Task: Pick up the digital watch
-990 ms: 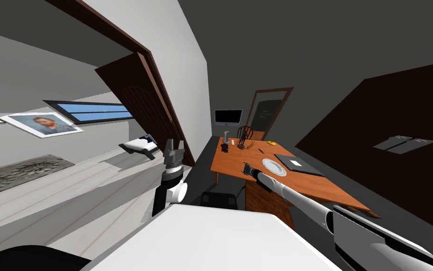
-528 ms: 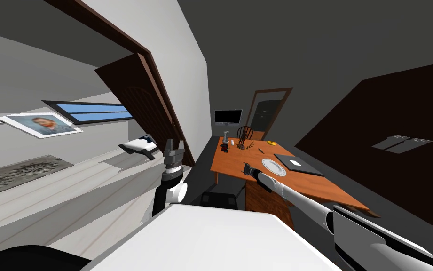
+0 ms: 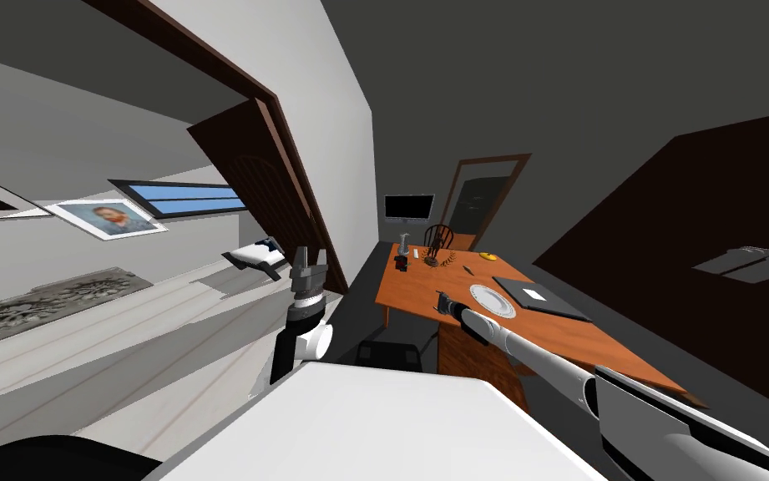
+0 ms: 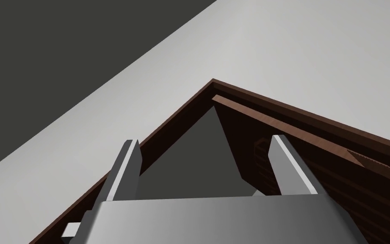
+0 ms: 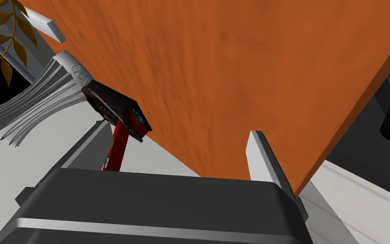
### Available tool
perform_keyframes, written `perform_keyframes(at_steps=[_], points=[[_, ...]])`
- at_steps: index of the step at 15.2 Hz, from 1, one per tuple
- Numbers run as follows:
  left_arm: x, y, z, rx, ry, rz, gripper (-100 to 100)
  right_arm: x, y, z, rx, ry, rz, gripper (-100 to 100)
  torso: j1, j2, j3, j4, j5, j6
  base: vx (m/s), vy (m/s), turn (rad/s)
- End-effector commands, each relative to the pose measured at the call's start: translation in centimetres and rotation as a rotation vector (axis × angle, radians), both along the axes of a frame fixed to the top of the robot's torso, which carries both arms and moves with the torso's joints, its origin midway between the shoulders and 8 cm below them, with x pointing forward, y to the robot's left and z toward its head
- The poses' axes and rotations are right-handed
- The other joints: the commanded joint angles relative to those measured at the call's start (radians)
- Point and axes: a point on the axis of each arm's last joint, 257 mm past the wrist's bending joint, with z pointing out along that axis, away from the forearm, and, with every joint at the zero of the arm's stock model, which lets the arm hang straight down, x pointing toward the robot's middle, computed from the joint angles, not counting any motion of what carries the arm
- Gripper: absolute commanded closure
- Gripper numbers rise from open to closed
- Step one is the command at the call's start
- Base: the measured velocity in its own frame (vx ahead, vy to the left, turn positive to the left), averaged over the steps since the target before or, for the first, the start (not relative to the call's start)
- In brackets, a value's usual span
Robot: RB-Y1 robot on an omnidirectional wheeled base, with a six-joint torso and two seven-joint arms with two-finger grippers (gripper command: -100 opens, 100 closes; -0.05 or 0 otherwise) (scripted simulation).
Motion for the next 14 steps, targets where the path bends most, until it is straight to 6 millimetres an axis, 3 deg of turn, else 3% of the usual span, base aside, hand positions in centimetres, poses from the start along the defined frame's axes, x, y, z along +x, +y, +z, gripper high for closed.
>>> perform_keyframes(at_steps=[1,3,5,8,10,14], points=[[0.0,0.0,0.0,0.000,0.000,0.000,0,-0.6,-1.2,-0.3,-0.042,0.009,0.017,-100,0.000,0.000,0.000,0.000,0.000,0.000,0.008,-0.009,0.113],[0.0,0.0,0.0,0.000,0.000,0.000,0,-0.6,-1.2,-0.3,-0.042,0.009,0.017,-100,0.000,0.000,0.000,0.000,0.000,0.001,0.005,-0.007,0.008],[0.0,0.0,0.0,0.000,0.000,0.000,0,-1.9,-3.8,-1.3,-0.129,0.034,0.042,-100,0.000,0.000,0.000,0.000,0.000,0.000,0.006,-0.005,0.108],[0.0,0.0,0.0,0.000,0.000,0.000,0,-1.9,-3.8,-1.3,-0.129,0.034,0.042,-100,0.000,0.000,0.000,0.000,0.000,0.001,0.006,-0.009,0.063],[0.0,0.0,0.0,0.000,0.000,0.000,0,-2.9,-6.1,-2.0,-0.199,0.056,0.062,-100,0.000,0.000,0.000,0.000,0.000,0.000,0.005,-0.004,0.095],[0.0,0.0,0.0,0.000,0.000,0.000,0,-3.2,-6.6,-2.1,-0.214,0.062,0.066,-100,0.000,0.000,0.000,0.000,0.000,0.001,0.004,-0.004,0.034]])
